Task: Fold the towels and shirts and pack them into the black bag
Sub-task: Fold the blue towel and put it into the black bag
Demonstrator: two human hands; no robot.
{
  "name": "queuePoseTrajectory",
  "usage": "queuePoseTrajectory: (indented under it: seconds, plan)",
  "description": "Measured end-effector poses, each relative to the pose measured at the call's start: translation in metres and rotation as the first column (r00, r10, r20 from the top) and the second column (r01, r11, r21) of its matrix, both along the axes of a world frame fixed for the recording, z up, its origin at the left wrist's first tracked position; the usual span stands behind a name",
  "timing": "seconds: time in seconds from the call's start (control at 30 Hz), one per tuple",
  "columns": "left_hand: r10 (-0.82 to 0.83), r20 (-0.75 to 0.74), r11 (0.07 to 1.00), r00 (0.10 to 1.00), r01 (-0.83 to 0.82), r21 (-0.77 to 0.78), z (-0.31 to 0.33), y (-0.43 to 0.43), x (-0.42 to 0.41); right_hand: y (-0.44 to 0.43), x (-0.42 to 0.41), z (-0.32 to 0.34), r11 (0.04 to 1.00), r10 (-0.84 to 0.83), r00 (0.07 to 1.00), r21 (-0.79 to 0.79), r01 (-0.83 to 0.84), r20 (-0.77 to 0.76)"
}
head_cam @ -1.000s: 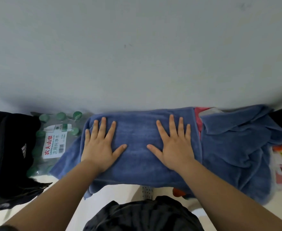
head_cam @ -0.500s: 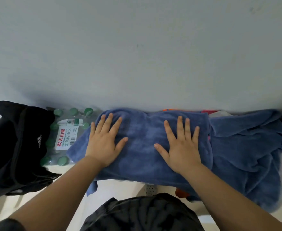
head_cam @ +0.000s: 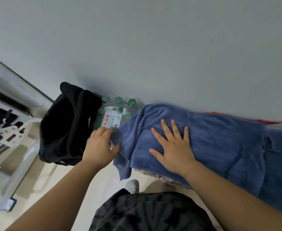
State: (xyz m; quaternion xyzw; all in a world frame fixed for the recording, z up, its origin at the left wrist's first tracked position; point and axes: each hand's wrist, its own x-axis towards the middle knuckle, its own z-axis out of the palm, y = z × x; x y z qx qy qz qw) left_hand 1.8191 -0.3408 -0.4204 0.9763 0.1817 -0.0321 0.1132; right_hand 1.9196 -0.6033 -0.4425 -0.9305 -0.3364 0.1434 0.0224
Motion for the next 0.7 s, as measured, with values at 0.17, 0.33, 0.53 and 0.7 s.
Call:
queuePoseTrajectory:
  seconds: [0.17,0.33,0.53,0.7]
  plan:
    - [0.085,0.045,0.985,0.995,-0.078,-0.154,-0.004,0.013,0.017,0.002,0.001,0.000,0.999,-0.022,1.000,-0.048,0.022,-0.008]
    - [0.130,0.025,0.917,0.991,-0.111,-0.384,0.010,0.024,0.040,0.005,0.001,0.010,0.995,-0.065,0.996,-0.079,0.060,-0.063]
    - [0.299,0.098,0.495,0.949,-0.066,-0.867,0.053,0.044,0.072,0.060,-0.017,0.057,0.836,-0.249,0.945,0.445,0.320,-0.211]
    - [0.234,0.151,0.247,0.960,0.091,-0.965,0.070,0.045,0.082,0.119,-0.040,0.083,0.680,-0.122,0.918,0.642,0.354,-0.377]
